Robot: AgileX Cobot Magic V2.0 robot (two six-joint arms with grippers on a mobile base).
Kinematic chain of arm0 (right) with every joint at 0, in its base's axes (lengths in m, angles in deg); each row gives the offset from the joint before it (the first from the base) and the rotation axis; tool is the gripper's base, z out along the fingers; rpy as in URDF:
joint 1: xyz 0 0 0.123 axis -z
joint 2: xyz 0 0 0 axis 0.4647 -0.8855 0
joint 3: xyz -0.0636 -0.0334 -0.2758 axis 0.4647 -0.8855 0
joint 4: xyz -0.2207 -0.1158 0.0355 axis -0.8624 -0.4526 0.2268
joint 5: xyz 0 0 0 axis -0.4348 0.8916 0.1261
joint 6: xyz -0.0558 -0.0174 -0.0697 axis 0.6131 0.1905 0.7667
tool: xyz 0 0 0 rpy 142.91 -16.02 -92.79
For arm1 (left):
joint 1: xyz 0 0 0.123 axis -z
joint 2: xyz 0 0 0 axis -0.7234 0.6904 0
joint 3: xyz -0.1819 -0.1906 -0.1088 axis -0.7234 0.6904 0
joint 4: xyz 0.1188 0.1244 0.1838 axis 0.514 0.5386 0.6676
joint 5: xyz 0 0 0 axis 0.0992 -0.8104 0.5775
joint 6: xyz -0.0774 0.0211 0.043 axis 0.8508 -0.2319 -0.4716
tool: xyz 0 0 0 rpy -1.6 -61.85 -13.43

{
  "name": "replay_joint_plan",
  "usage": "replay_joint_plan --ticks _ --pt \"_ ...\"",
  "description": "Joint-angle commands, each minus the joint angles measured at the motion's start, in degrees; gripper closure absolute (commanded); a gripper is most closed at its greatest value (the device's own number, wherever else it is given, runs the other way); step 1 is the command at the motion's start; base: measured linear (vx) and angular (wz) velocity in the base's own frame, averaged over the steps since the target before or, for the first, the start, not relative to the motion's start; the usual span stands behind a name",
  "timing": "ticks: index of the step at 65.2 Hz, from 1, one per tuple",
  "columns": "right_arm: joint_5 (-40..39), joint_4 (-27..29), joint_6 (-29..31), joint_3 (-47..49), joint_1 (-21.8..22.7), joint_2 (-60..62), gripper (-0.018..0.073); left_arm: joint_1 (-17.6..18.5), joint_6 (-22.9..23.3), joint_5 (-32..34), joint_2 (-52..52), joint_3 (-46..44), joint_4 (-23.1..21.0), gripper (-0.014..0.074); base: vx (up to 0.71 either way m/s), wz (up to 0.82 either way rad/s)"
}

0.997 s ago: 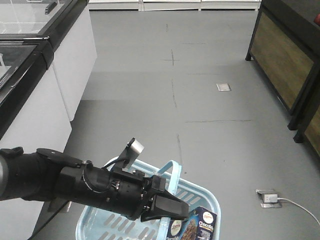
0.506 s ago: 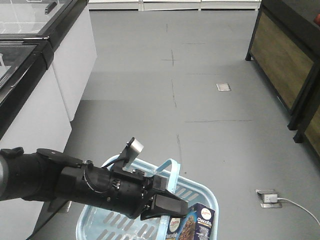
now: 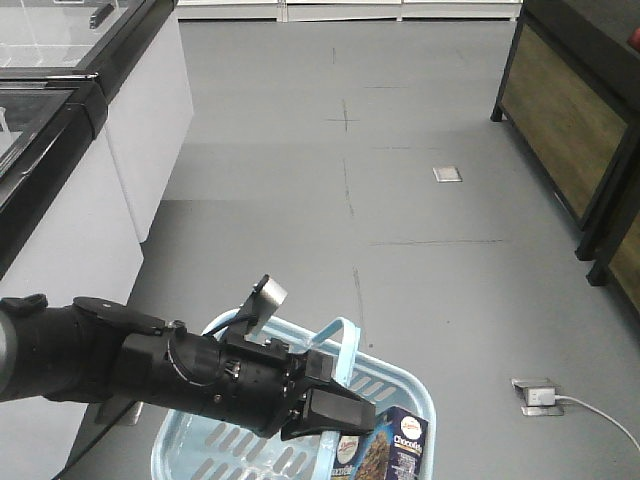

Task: Left arm holds basket, right arm returns cookies
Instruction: 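Hold the basket with the left gripper while driving toward the shelves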

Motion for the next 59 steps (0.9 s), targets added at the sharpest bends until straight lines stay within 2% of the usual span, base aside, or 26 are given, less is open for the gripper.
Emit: replay_joint_plan --ticks 1,59 --pt "-4.05 -0.46 -0.07 0.12 0.02 0.58 0.0568 0.33 -0.8 -4.25 -3.22 -1.28 -4.08 0.0603 0.0 0.0" --pt "-4.05 -0.46 -0.07 0.12 0.02 0.58 0.0568 0.33 -0.8 -4.25 -3.22 -1.28 -4.06 0.0603 0.04 -0.03"
